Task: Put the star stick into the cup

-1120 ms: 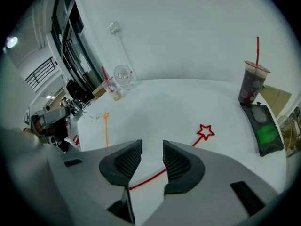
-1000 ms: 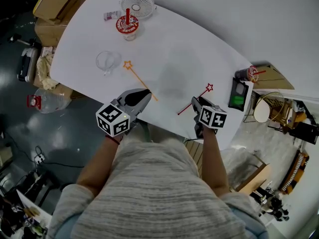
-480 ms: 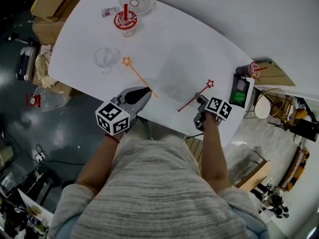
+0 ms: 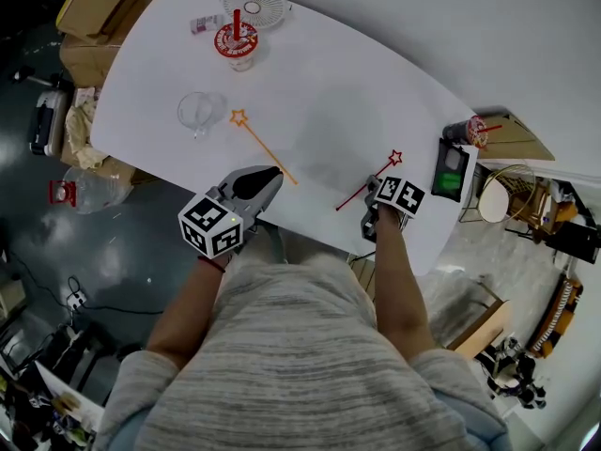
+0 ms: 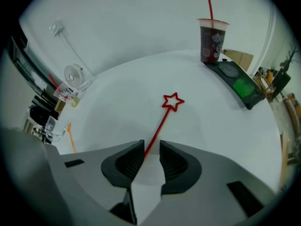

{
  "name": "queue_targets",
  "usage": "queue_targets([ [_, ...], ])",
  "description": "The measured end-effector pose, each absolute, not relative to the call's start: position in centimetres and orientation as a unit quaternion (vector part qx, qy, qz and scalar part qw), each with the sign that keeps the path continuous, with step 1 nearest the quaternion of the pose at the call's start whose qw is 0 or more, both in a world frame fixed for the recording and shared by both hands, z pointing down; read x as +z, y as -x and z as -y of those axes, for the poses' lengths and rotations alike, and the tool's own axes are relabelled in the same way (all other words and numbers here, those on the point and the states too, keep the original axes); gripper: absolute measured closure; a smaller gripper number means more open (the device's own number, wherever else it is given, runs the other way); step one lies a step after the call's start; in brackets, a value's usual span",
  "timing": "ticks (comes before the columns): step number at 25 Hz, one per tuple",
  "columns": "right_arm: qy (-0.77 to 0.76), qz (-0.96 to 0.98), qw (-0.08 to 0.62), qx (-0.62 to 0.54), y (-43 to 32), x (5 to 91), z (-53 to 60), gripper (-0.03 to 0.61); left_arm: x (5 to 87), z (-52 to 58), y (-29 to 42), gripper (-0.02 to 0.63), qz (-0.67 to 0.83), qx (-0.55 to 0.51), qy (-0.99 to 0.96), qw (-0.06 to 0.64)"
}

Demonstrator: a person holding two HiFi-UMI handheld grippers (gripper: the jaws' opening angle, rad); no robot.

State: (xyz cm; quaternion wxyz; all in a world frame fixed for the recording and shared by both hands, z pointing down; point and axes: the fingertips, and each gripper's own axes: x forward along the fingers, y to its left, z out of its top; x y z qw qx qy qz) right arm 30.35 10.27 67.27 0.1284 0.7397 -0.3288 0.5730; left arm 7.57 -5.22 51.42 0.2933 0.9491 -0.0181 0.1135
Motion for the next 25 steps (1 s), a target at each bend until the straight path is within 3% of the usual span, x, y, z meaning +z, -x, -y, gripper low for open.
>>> queue_targets([
  [5,-0.753,0.318,0.218,0.533,-30.2,67.2,-10.2,0.489,51.3,5.3,-7.5,0.588,0.016,0.11,-0.949,0.296],
  [13,-0.733,0.356,0.285,0.504,-29.4,66.9,-9.2,0.555,50.8,5.3,-7.2,0.588,0.015,0.103,-0.95,0.295],
  [25,-0.716,0.416,0.243,0.505,-29.4,66.9,-9.0,0.558,50.8,5.7,-6.0,0.588,0.031,0.104,-0.95,0.293],
])
